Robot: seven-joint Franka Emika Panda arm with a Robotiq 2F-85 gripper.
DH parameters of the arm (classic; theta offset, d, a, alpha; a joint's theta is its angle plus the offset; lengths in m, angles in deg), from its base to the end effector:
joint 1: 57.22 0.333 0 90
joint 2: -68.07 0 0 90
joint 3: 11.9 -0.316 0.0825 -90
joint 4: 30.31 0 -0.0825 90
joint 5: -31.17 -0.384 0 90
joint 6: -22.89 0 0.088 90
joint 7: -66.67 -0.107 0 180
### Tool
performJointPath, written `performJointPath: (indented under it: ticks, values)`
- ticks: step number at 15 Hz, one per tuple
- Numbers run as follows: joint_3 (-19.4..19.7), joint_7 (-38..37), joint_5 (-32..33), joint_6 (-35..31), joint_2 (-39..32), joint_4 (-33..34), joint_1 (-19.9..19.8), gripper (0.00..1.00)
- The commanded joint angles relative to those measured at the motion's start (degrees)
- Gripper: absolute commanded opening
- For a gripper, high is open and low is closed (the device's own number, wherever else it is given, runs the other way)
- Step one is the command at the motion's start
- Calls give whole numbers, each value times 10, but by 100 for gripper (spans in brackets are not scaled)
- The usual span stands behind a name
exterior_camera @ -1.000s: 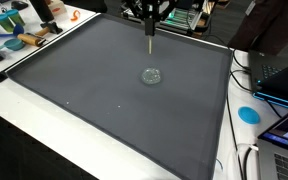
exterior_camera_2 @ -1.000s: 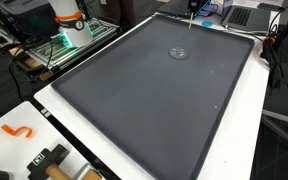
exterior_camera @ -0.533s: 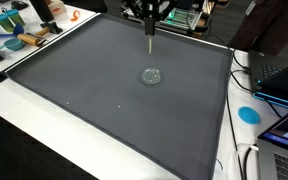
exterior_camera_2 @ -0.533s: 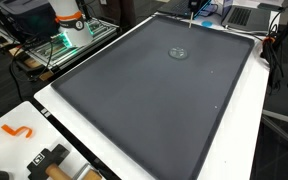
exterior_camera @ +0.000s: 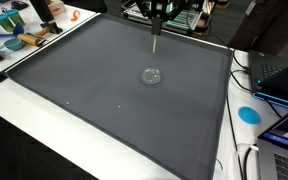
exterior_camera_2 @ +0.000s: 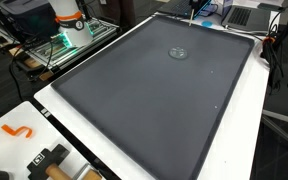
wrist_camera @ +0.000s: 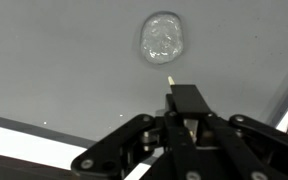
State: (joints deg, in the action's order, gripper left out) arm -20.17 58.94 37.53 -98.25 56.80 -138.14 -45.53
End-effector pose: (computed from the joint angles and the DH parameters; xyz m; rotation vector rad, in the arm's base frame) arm 0.5764 0.1998 0.4096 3.0564 0.4086 0.0824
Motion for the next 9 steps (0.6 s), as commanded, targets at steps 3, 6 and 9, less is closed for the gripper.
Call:
performJointPath:
  ticks: [3, 6, 9]
  values:
    - [-11, -63, 90, 80, -50, 63, 48, 3]
    - [-12, -81, 134, 104, -82, 91, 75, 3]
    - [-7, -101, 172, 118, -111, 117, 98, 3]
